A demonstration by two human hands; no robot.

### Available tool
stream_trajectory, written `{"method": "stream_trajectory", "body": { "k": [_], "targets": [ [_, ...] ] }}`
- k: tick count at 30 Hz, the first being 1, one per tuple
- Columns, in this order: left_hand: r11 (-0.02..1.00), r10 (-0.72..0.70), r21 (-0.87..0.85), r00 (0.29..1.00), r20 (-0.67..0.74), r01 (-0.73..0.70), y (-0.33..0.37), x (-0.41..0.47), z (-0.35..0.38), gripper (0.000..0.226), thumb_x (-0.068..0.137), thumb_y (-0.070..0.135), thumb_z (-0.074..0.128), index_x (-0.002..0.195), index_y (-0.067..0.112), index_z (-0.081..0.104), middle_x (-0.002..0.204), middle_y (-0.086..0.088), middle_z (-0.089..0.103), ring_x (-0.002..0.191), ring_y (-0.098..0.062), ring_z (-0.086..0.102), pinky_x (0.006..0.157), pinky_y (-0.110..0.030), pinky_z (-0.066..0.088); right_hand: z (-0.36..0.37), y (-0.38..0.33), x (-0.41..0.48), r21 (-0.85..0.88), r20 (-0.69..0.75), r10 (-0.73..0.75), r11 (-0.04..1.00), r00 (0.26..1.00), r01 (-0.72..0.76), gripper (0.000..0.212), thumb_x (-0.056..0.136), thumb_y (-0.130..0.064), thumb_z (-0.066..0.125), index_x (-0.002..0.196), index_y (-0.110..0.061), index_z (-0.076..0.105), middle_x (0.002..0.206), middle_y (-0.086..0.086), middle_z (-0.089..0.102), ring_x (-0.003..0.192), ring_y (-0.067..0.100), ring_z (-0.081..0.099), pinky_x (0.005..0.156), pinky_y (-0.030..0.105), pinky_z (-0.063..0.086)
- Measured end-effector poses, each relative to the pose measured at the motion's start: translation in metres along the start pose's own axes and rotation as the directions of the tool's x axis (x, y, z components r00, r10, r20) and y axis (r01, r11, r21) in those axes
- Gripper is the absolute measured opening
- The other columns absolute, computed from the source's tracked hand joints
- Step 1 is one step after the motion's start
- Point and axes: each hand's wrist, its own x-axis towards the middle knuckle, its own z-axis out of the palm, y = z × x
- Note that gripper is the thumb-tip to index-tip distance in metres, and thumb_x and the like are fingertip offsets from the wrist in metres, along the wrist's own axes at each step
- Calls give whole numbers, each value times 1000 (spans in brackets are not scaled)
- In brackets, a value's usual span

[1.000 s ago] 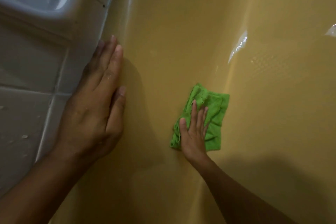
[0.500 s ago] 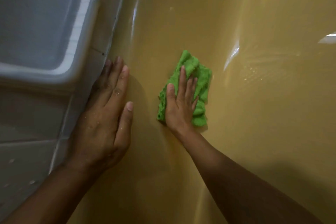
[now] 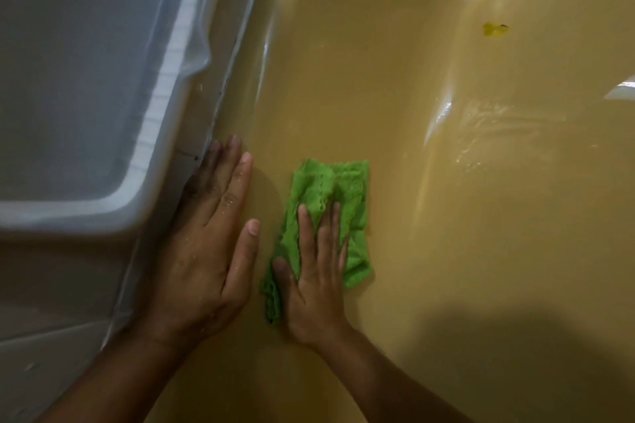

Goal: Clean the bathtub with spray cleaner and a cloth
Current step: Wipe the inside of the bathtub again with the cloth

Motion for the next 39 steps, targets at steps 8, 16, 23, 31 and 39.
{"method": "stream_trajectory", "body": {
  "k": [8,16,23,31,39],
  "targets": [
    [995,28,97,1000,-3,-27,-2,21,4,71,94,8,50,160,4,26,171,-6,15,160,-20,6,129,-38,15,8,47,-21,-20,55,222,975,974,-221,66,98,-73,8,154,-52,-20,164,-15,-31,154,17,-23,123,62,-6],
    [982,61,181,996,-69,-48,-7,37,11,61,99,13,53,157,1,35,169,-10,23,159,-23,14,125,-44,28,-3,43,26,38,70,383,922,921,-386,65,91,-73,9,145,-63,-26,150,-24,-46,146,3,-37,121,60,-13],
    [978,80,197,994,-76,-64,-6,52,11,59,101,13,51,156,-1,35,168,-13,24,159,-27,16,128,-41,20,-26,8,89,69,32,230,970,973,-232,68,93,-72,10,153,-55,-17,159,-17,-34,147,4,-36,120,61,-15],
    [983,78,171,993,-85,-62,-6,71,11,57,101,9,50,155,0,37,168,-11,26,158,-26,18,127,-44,22,-32,-4,100,4,-29,35,999,999,-35,66,102,-62,18,159,-44,-9,168,-8,-23,155,17,-23,119,68,-4],
    [982,73,182,994,-85,-56,-3,92,10,56,101,10,50,155,0,38,168,-10,27,158,-25,18,126,-45,26,-17,38,44,-81,-14,-108,991,994,107,68,105,-57,27,162,-36,-3,170,0,-16,157,32,-6,120,69,4]
  ]
}}
